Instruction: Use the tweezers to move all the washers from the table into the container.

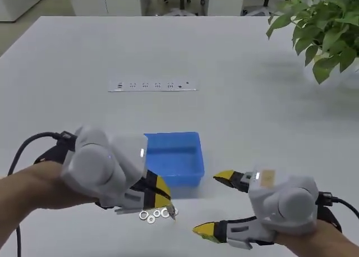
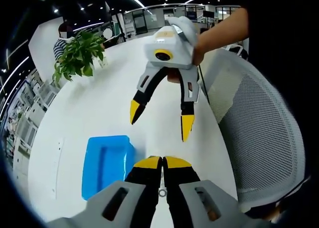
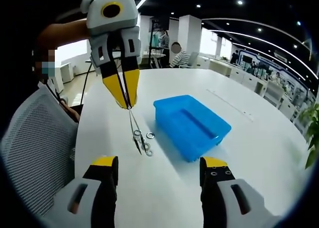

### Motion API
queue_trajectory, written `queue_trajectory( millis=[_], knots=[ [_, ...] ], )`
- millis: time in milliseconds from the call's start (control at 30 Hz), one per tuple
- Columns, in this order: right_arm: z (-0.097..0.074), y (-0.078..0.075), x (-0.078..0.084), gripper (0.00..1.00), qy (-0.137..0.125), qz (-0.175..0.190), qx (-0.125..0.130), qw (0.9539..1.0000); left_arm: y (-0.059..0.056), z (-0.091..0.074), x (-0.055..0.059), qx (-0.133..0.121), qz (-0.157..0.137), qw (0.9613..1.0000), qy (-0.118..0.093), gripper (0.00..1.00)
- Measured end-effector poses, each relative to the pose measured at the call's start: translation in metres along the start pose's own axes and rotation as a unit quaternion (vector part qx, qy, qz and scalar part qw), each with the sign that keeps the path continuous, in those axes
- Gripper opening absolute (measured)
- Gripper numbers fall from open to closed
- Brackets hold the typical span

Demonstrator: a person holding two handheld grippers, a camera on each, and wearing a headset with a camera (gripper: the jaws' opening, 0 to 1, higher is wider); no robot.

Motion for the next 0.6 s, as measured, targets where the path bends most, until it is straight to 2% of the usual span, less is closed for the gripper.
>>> queue_trajectory(
  millis=[433, 600],
  knots=[
    [0.0017, -0.0037, 0.0009, 0.88, -0.005, 0.016, 0.011, 0.9998, 0.0084, 0.0024, 0.002, 0.001, 0.003, 1.0, 0.006, 0.05],
    [0.0034, -0.0028, 0.0001, 0.9, -0.003, 0.013, 0.008, 0.9999, 0.0095, 0.004, 0.0034, 0.004, 0.003, 1.0, 0.008, 0.05]
  ],
)
Point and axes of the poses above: the centre of the closed fingertips' face, and the gripper's own axes: z roughly forward along the fingers, y roughly to its left, x roughly out of its underside, the point moved 3 cm from there along -z, roughly backward along the fingers, and after that the axes turned 12 degrees about -z, right-handed, at the moved point
